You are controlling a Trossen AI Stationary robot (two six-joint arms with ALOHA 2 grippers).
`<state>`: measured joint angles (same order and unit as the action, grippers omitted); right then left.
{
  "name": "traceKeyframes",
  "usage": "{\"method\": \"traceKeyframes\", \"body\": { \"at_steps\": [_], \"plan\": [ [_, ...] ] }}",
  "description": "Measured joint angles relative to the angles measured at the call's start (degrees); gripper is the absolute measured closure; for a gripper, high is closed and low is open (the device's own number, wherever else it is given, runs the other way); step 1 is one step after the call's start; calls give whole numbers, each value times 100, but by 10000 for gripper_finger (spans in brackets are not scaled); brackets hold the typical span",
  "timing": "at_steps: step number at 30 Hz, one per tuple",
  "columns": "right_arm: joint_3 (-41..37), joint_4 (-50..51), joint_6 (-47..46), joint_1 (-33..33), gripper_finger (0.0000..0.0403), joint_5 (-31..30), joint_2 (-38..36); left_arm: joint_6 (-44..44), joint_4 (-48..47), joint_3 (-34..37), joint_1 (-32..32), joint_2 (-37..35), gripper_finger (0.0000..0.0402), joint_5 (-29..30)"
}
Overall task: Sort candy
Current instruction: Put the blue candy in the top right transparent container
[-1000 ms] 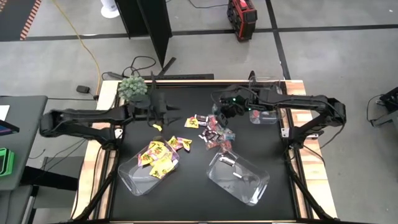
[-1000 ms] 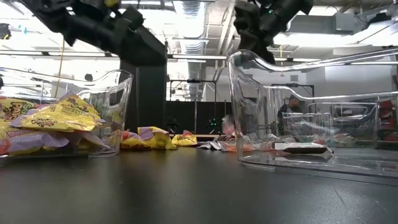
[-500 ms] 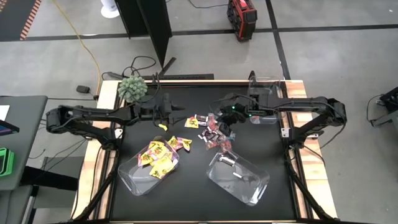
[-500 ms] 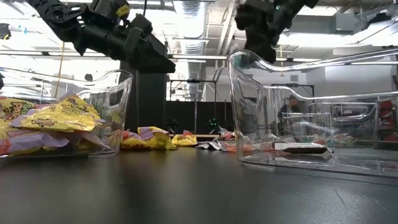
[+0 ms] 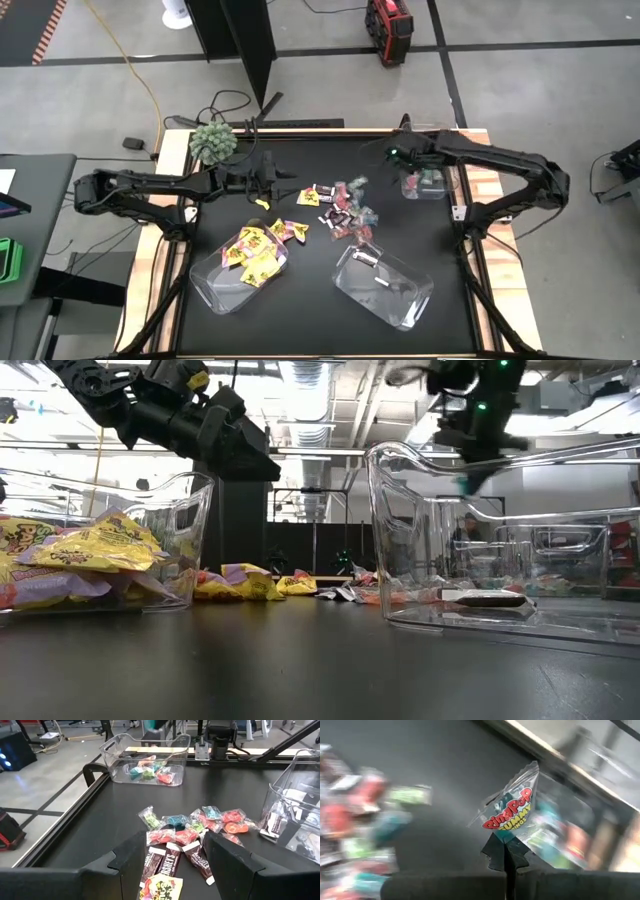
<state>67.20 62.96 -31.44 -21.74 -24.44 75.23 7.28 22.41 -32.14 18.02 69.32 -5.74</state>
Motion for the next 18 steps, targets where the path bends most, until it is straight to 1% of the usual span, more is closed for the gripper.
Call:
{"method": "traceKeyframes", "body": {
  "at_steps": [2,4,7,10,16,18],
  "plan": [
    [2,435,-87,-219,403,-140,-79,1,0,0,0,0,204,0],
    [0,716,19,-411,400,-390,-119,1,0,0,0,0,204,2],
    [0,842,343,-565,377,-889,-114,1,0,0,0,0,204,2],
    [0,830,588,-710,328,-899,-102,-1,-17,0,0,0,204,2],
    [0,861,641,-883,195,-910,-95,-5,-85,0,0,0,204,4],
    [0,824,714,-922,158,-908,-95,-50,-135,0,3,0,204,4]
  ]
}}
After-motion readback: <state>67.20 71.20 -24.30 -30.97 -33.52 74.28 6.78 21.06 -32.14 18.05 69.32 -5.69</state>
